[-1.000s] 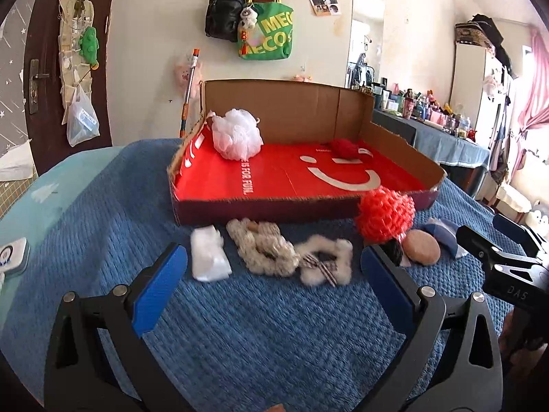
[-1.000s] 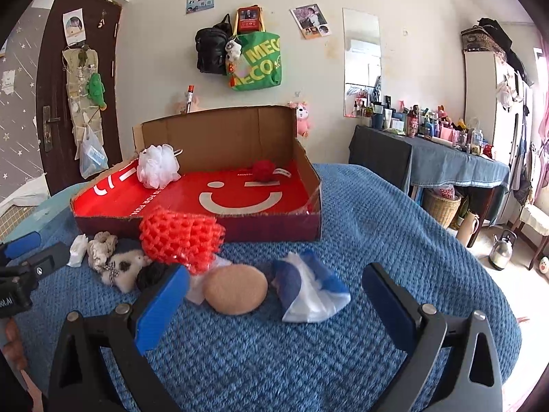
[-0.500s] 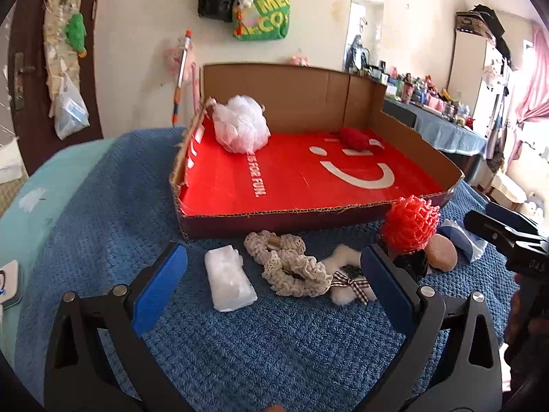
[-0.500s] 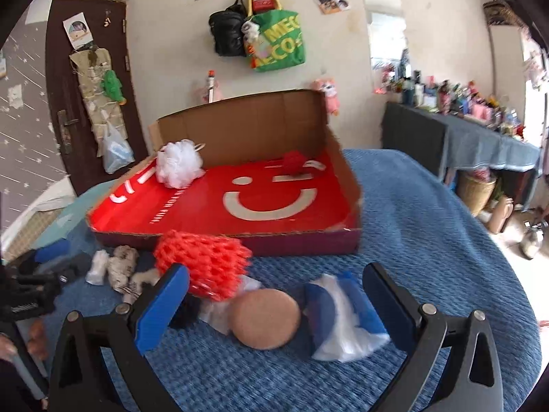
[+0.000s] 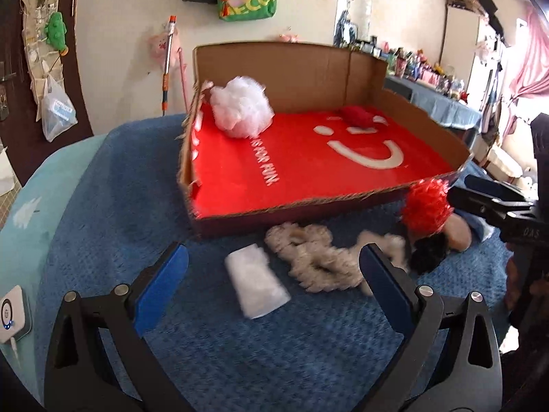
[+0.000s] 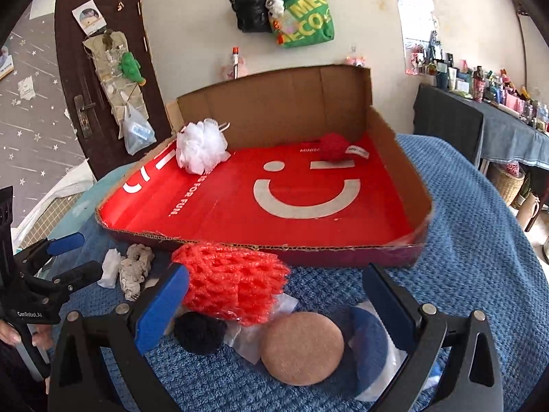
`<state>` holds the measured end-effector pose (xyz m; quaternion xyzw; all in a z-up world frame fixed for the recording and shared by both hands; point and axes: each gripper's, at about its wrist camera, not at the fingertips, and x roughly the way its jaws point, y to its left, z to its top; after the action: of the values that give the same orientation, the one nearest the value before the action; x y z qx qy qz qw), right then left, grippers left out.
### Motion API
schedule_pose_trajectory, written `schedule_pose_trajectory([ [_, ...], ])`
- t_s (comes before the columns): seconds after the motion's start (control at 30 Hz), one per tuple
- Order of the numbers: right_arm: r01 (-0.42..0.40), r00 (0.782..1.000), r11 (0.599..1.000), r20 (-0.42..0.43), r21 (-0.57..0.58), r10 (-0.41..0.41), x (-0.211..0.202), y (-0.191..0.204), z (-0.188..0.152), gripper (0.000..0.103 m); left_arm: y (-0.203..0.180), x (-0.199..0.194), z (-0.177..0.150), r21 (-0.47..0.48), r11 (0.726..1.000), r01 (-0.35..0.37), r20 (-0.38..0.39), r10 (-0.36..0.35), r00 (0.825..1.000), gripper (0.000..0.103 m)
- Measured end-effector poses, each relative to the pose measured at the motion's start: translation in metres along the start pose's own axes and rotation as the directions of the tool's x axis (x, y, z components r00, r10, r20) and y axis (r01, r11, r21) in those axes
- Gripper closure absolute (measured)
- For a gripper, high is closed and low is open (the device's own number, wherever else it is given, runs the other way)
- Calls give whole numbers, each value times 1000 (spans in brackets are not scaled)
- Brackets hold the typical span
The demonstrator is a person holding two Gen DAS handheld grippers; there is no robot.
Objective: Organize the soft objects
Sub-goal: 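Grasp the white tissue with the left tool while the right tool grasps the red foam net, then carry the tissue and red foam net into the box and lower them onto the red bag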
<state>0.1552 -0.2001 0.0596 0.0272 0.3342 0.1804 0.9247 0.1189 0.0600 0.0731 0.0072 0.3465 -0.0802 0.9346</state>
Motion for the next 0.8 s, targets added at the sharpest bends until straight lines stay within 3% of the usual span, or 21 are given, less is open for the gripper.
schedule_pose_trajectory([
  [0.13,-32,999,999,-44,0,32,13,3,0,0,11,8,-4,-15,1000,-17,-46,17,999,17],
  [0.27,-41,997,999,-61,-14,40,19,8,0,0,21,19,-8,-57,998,-10,-105,4,994,24],
  [0.4,-63,996,998,-65,-30,61,23,14,-1,0,21,28,-12,-62,998,11,-137,-19,990,54],
  [0.47,-85,995,996,-60,-39,82,24,16,-1,10,20,32,-15,-74,996,47,-153,-58,986,67],
  [0.53,-147,986,988,-81,-36,144,26,17,-2,44,18,31,-16,-73,995,70,-148,-80,986,78],
  [0.57,-175,981,984,-92,-27,172,27,17,-3,50,17,30,-16,-70,995,78,-148,-88,985,80],
  [0.8,-205,979,978,5,-27,205,-1,18,3,52,10,13,-10,-65,992,110,-112,-117,987,81],
])
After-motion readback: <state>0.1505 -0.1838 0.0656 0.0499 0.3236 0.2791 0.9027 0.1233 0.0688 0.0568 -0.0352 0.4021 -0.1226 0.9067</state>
